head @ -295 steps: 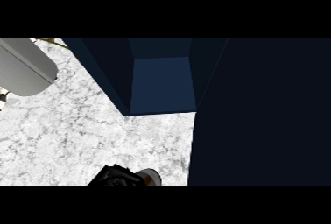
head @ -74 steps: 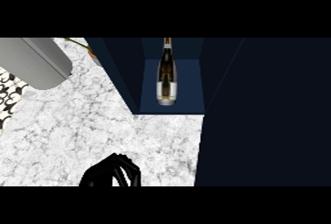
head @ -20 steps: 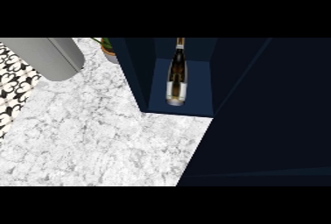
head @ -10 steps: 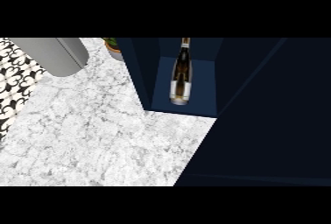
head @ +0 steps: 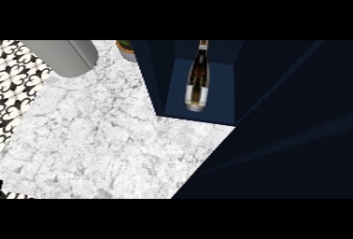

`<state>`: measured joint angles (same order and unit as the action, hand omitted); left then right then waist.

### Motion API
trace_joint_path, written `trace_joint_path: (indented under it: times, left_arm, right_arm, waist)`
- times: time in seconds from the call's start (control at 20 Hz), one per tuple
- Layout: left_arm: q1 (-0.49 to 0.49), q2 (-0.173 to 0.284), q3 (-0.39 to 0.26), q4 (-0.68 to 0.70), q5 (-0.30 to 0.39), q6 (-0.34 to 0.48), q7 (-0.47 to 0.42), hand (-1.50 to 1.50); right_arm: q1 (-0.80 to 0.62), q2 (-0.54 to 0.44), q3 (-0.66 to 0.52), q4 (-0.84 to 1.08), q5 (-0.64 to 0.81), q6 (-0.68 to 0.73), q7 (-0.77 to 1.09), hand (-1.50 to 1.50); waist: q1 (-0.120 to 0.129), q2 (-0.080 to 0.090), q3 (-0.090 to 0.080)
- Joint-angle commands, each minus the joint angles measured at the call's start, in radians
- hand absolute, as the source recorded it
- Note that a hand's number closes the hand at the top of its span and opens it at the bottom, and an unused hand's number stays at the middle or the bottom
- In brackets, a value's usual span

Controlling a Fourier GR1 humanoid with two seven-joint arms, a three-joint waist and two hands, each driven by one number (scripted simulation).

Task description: Pick up the wine, place it into the cabinet and close the cabinet

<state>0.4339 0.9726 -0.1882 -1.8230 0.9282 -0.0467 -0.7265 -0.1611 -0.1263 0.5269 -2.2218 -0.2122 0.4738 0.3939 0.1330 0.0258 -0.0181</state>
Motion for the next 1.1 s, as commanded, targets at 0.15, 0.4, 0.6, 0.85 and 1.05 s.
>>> trace_joint_path:
  times: [0.15,0.4,0.6,0.85,1.05]
  left_arm:
    - [-0.033,-0.002,-0.005,-0.008,-0.006,-0.017,0.000,1.50]
    - [-0.050,-0.011,-0.025,-0.020,-0.010,-0.021,0.011,1.50]
    - [-0.069,-0.012,-0.033,-0.009,-0.020,-0.028,0.016,1.50]
    - [-0.110,-0.015,-0.035,-0.001,-0.018,-0.028,0.032,1.50]
    - [-0.126,-0.023,-0.035,0.006,-0.012,-0.031,0.036,1.50]
  right_arm:
    - [-0.241,0.122,-0.069,0.234,0.098,-0.171,0.027,1.50]
    - [-0.457,0.125,-0.111,0.396,0.152,-0.304,0.035,1.50]
    - [-0.626,0.126,-0.165,0.560,0.182,-0.370,0.025,1.50]
    - [-0.810,0.126,-0.210,0.763,0.207,-0.433,0.018,1.50]
    - [-0.939,0.126,-0.273,0.919,0.191,-0.459,0.007,1.50]
  waist:
    - [0.050,0.015,0.000]
    - [0.073,0.014,0.003]
    - [0.086,0.024,0.005]
    - [0.096,0.040,0.005]
    - [0.108,0.047,0.006]
